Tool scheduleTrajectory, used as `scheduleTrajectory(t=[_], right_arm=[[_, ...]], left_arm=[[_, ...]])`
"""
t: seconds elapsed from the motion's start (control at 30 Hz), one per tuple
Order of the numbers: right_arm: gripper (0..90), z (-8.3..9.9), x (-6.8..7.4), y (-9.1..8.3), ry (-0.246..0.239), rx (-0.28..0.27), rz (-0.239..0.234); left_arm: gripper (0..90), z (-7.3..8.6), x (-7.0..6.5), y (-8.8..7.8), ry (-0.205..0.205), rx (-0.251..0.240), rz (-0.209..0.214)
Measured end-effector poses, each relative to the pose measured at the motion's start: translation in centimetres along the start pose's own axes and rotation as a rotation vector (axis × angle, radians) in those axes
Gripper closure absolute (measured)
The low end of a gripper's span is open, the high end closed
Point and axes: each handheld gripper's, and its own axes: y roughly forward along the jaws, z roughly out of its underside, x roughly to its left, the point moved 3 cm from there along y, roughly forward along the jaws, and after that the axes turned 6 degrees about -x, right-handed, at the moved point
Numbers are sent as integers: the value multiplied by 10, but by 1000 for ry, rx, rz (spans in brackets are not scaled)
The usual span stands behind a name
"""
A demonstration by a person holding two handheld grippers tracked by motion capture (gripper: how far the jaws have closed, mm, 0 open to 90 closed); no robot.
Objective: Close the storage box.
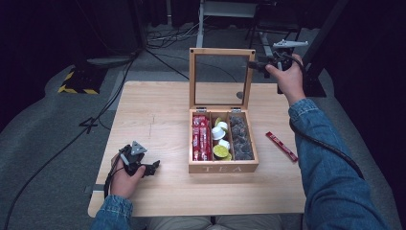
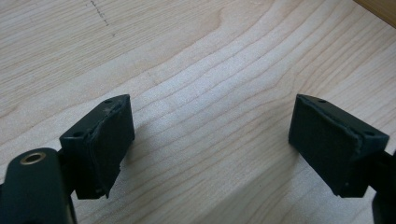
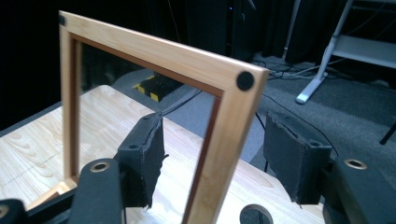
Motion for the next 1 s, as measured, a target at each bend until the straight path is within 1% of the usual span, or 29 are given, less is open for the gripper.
scheduleTrajectory(t=[0.13,0.2,0.27,0.37,0.57,0.7,0.9,0.97,1.0], right_arm=[[408,4,-6,7,34,13,-11],[412,6,-7,10,28,21,-5],[415,8,-7,14,34,20,-13],[420,8,-7,19,30,20,-28],[422,2,-7,28,29,16,-42],[429,-1,-5,33,19,27,-48],[461,1,-8,35,29,43,-42],[488,2,-9,36,39,47,-43],[492,2,-8,35,52,46,-51]], left_arm=[[146,0,0,0,0,0,0],[146,0,0,0,0,0,1],[146,0,0,0,0,0,0],[146,0,0,0,0,0,1],[145,0,0,0,0,-1,2],[145,0,0,0,0,4,4],[145,0,0,0,1,4,2],[145,0,0,0,0,3,2],[145,0,0,0,0,2,3]])
